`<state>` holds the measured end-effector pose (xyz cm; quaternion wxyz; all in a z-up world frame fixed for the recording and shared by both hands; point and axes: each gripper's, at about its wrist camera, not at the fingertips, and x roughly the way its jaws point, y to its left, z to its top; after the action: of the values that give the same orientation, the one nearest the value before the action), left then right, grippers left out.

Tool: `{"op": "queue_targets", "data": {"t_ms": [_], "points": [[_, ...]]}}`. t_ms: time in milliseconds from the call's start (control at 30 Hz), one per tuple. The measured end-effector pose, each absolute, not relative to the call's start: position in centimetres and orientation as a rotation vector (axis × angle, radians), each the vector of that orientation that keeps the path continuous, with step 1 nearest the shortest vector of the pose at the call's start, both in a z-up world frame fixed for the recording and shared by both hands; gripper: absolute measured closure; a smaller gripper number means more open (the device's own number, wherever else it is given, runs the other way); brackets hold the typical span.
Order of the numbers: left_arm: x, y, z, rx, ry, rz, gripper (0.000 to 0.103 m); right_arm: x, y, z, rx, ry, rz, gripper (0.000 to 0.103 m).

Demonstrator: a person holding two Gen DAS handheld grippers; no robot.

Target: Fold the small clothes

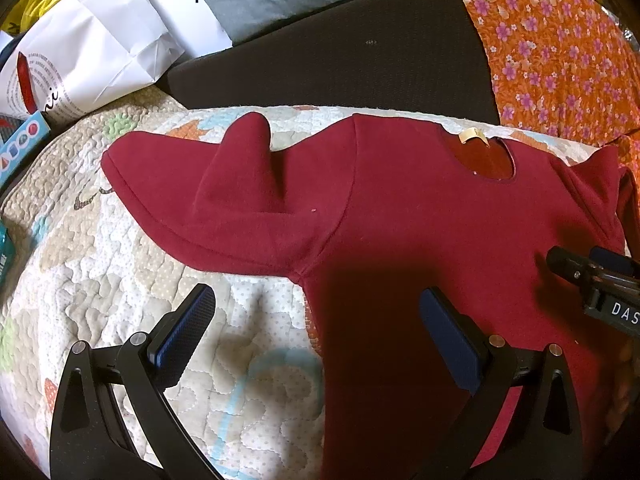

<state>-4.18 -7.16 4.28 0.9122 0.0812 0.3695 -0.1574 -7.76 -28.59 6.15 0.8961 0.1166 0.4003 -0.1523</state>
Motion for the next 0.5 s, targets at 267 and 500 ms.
{"op": "queue_targets", "data": {"t_ms": [267, 500], "points": [[-3.9, -6.9, 4.2, 0.160, 0.771, -0.321, 0.000, -7.0, -27.9, 5.9, 0.218, 0.841, -0.301, 0.019], [-2.7, -4.8, 5.2, 0.079, 0.801, -0.279, 0.000, -5.6, -26.3, 5.9, 0.165, 0.843, -0.264, 0.019]]}}
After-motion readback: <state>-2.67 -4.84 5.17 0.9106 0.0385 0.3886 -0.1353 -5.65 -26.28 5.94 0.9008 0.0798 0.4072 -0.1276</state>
